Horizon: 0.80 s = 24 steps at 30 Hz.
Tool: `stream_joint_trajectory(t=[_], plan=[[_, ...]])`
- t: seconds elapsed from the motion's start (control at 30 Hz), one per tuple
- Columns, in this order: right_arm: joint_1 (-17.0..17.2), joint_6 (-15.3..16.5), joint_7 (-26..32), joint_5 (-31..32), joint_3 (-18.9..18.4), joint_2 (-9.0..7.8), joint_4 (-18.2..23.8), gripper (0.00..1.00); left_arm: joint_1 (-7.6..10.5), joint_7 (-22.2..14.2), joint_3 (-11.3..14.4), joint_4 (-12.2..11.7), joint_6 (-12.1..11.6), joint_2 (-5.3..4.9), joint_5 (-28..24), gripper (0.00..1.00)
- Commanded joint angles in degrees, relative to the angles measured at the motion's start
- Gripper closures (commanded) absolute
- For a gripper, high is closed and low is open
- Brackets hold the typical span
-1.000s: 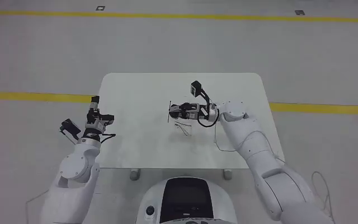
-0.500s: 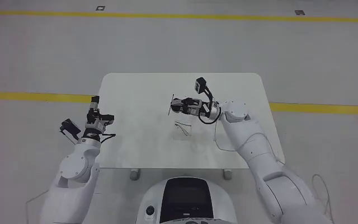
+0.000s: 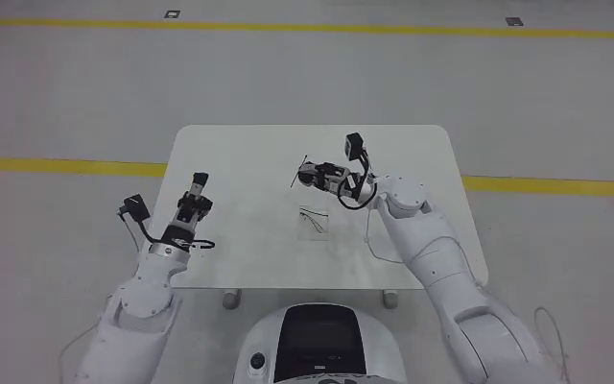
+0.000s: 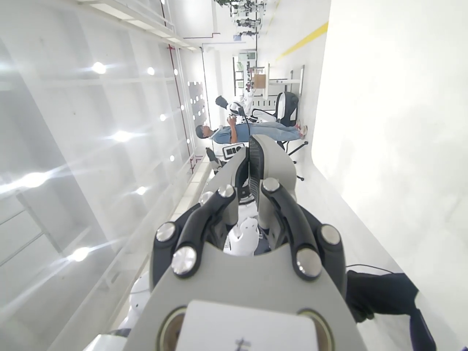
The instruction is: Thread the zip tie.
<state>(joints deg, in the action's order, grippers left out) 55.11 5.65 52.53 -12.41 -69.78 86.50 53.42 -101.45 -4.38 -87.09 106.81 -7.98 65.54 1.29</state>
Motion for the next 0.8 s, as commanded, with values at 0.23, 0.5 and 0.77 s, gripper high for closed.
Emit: stream_joint_trajectory(t=[0.23,0.5,0.77], plan=[[0.06,-0.17,-0.98,0.75,-0.21,-0.17,0.09,1.00,-0.63,-2.29,0.78,1.00,-3.41,-0.17,3.85,0.00],[1.35,-2.58,-5.56,1.28,0.33,-0.33,3.08,1.00,-0.53,-3.66,1.28,0.83,-7.00,-0.43,11.42,0.00],[1.82,-4.98,-8.55,0.97,0.62,-0.64,4.72,1.00,-1.20,-1.06,2.10,0.67,-10.37,-0.70,25.62,0.00]])
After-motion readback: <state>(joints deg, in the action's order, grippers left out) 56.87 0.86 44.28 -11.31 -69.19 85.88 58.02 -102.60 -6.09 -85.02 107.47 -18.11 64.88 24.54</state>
